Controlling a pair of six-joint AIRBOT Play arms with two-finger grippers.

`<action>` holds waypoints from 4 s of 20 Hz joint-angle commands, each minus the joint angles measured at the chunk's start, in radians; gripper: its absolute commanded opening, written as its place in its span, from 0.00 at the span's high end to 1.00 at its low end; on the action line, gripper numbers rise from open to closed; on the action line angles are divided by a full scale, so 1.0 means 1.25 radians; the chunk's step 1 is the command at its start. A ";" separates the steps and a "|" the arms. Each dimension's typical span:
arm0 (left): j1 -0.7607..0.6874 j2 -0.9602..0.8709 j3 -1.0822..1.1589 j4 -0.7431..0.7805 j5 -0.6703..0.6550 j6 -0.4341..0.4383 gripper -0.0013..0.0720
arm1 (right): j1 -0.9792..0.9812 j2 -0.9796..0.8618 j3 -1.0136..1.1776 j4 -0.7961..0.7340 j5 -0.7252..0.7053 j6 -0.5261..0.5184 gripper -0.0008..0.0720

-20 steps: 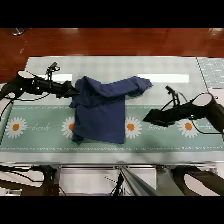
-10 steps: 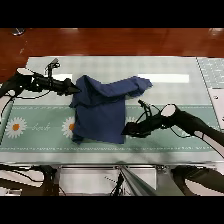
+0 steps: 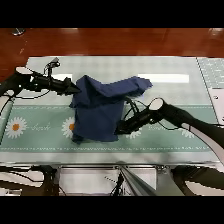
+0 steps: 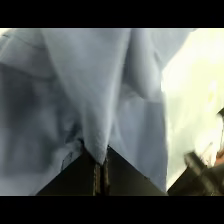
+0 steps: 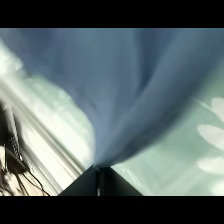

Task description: Fold the shirts.

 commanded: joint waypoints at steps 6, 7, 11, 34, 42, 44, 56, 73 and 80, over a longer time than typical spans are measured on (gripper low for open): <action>0.119 0.269 -0.004 -0.001 -0.016 -0.013 0.95 | -0.374 0.331 0.045 -0.381 0.213 0.093 0.95; 0.117 0.302 -0.009 -0.001 -0.015 -0.014 0.95 | -0.421 0.366 0.045 -0.381 0.213 0.093 0.95; 0.114 0.431 -0.065 0.000 -0.006 -0.049 0.95 | -0.583 0.447 0.045 -0.381 0.205 0.070 0.95; 0.114 0.792 -0.788 0.001 0.198 -0.145 0.04 | -0.506 -0.297 0.714 -0.168 0.150 0.154 0.13; 0.310 0.744 -0.490 0.323 0.014 -0.160 0.03 | -0.755 -0.062 0.561 -0.242 0.267 0.092 0.14; 0.294 0.718 -0.535 0.213 0.018 -0.103 0.03 | -0.781 0.040 0.354 -0.242 0.192 0.073 0.14; -0.011 0.211 -0.421 0.106 -0.029 0.186 0.75 | -0.773 0.243 -0.179 -0.183 0.150 -0.046 0.14; -0.011 0.179 -0.380 0.100 -0.047 0.191 0.95 | -0.533 0.242 -0.255 -0.288 0.051 0.073 0.14; -0.011 0.179 -0.380 0.015 -0.022 0.191 0.95 | -0.421 0.177 -0.252 -0.193 -0.027 0.085 0.43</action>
